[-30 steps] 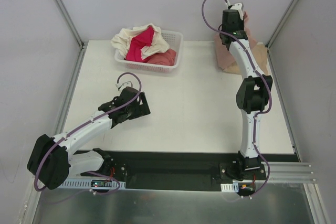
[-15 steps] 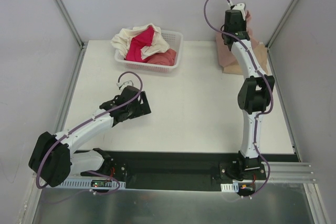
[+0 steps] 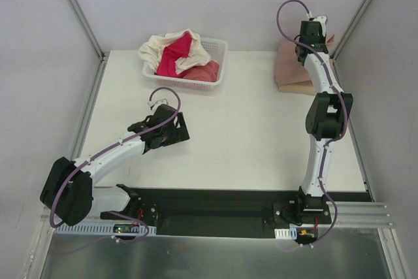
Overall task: Fold and stack the t-shirts
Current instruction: Neatly place the folded tshirt to the corner
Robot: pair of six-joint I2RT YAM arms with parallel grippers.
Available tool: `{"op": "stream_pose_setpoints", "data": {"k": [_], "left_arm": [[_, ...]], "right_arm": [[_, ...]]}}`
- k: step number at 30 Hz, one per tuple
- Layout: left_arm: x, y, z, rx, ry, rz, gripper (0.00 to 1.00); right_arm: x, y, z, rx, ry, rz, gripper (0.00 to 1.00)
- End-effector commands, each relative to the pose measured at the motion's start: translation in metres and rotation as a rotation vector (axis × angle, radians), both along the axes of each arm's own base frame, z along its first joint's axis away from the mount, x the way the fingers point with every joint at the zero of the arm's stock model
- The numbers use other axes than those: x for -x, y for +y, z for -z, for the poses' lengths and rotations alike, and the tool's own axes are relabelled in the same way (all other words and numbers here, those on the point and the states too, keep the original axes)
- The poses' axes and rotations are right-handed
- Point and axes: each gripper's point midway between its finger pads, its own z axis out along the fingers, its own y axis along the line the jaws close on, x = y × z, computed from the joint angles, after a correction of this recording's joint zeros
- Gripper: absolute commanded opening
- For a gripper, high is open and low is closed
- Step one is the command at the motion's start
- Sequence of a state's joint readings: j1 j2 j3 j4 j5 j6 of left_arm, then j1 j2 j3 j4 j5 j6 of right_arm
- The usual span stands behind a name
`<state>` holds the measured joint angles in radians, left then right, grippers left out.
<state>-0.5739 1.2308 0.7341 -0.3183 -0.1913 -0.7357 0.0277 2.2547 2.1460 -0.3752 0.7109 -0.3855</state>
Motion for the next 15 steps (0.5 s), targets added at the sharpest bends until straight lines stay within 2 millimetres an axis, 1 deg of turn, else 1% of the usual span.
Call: {"op": "stream_pose_setpoints", "data": {"k": [1,2,3,4,5,6,7,8,9,11,12,13,14,15], "left_arm": [[-0.01,-0.004,-0.01,0.007,-0.01,0.009,0.99],[-0.011,-0.005,-0.011,0.011,-0.012,0.009,0.99],[-0.011,-0.006,-0.01,0.011,-0.008,0.011,0.99],[-0.011,-0.006,-0.01,0.013,-0.007,0.012,0.99],[-0.012,-0.007,-0.011,0.015,-0.007,0.014,0.99],[-0.012,-0.008,-0.01,0.016,-0.005,0.014,0.99],[-0.012,-0.008,-0.011,0.018,-0.006,0.017,0.99],[-0.013,-0.009,-0.012,0.02,-0.006,0.018,0.99],[-0.013,-0.01,-0.012,0.021,-0.007,0.019,0.99],[-0.014,-0.011,-0.013,0.025,-0.005,0.022,0.99],[-0.014,-0.011,-0.013,0.026,-0.004,0.023,0.99],[-0.013,-0.012,-0.013,0.03,-0.004,0.026,0.99],[-0.013,-0.012,-0.013,0.032,-0.003,0.025,0.99],[-0.013,-0.012,-0.014,0.033,-0.003,0.025,0.99]], "right_arm": [[-0.007,-0.014,-0.01,-0.009,-0.042,0.022,0.06],[-0.008,-0.023,-0.004,-0.023,-0.036,0.022,0.07],[-0.01,-0.026,0.005,-0.033,-0.024,0.019,0.08],[-0.011,-0.032,0.009,-0.045,-0.02,0.019,0.08],[-0.013,-0.032,0.014,-0.066,-0.019,0.006,0.09],[-0.013,-0.035,0.025,-0.073,0.002,0.01,0.09],[-0.015,-0.039,0.03,-0.089,0.005,0.003,0.11],[-0.016,-0.04,0.04,-0.1,0.016,0.006,0.13],[-0.018,-0.043,0.045,-0.107,0.02,0.006,0.14],[-0.023,-0.051,0.06,-0.129,0.029,0.002,0.22],[-0.024,-0.053,0.063,-0.13,0.036,-0.003,0.28],[-0.024,-0.058,0.067,-0.132,0.046,0.0,0.36],[-0.025,-0.059,0.069,-0.133,0.056,0.002,0.42],[-0.025,-0.059,0.068,-0.132,0.061,-0.003,0.52]]}}
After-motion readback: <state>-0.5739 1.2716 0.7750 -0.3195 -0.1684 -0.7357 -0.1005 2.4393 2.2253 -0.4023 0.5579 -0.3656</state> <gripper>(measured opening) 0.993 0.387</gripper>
